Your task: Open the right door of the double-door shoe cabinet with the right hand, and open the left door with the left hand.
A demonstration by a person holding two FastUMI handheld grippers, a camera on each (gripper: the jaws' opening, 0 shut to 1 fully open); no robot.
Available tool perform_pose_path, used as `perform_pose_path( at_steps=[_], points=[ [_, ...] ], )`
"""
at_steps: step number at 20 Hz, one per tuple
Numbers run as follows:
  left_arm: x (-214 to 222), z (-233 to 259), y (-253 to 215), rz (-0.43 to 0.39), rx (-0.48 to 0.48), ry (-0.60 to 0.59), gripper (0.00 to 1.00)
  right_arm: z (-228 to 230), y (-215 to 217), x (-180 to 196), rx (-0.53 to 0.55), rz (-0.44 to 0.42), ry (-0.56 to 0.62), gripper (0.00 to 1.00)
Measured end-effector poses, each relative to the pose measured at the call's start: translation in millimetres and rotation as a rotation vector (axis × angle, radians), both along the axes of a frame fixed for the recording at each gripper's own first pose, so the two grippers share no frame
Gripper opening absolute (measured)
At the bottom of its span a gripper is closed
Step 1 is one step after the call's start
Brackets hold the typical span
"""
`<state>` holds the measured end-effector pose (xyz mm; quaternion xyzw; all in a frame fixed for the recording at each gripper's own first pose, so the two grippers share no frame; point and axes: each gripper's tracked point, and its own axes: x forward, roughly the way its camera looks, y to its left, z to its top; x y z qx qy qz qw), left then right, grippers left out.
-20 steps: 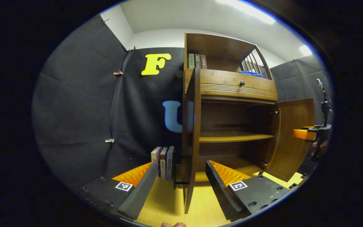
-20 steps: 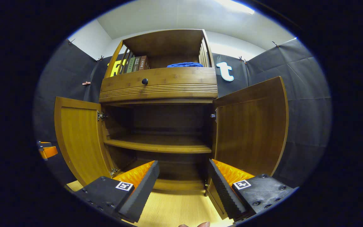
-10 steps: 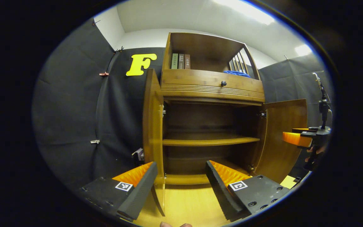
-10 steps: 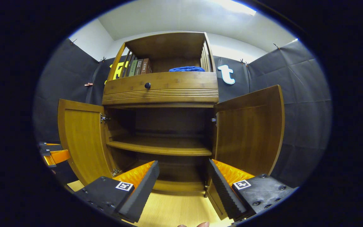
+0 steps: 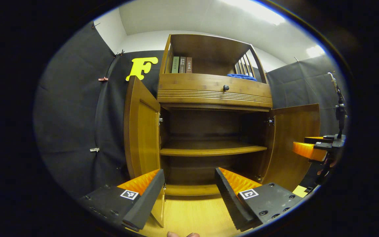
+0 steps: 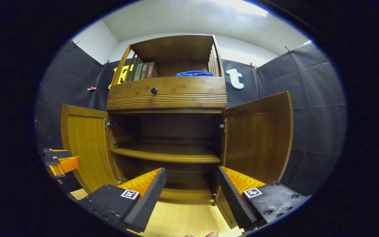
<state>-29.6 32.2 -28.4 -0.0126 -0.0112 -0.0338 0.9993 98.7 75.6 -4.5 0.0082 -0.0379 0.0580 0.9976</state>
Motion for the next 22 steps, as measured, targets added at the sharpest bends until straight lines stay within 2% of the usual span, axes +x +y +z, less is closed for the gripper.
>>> perform_pose_path(
  at_steps=[6, 7, 8, 22],
  points=[
    [7.5, -2.5, -0.1, 0.030, 0.013, -0.002, 0.95, -0.5, 1.9, -2.4, -0.010, -0.007, -0.005, 0.99],
    [7.7, -2.6, 0.3, 0.035, 0.019, -0.002, 0.95, -1.4, 1.0, -2.7, -0.010, -0.011, -0.003, 0.95],
    [7.6, -1.9, 0.5, 0.039, 0.024, -0.003, 0.95, -1.6, 0.9, -2.6, -0.009, -0.013, -0.002, 1.00],
    [4.9, 2.1, -3.5, 0.039, 0.052, -0.017, 0.95, -6.4, -1.5, -7.3, -0.047, -0.034, -0.006, 0.98]
  ],
)
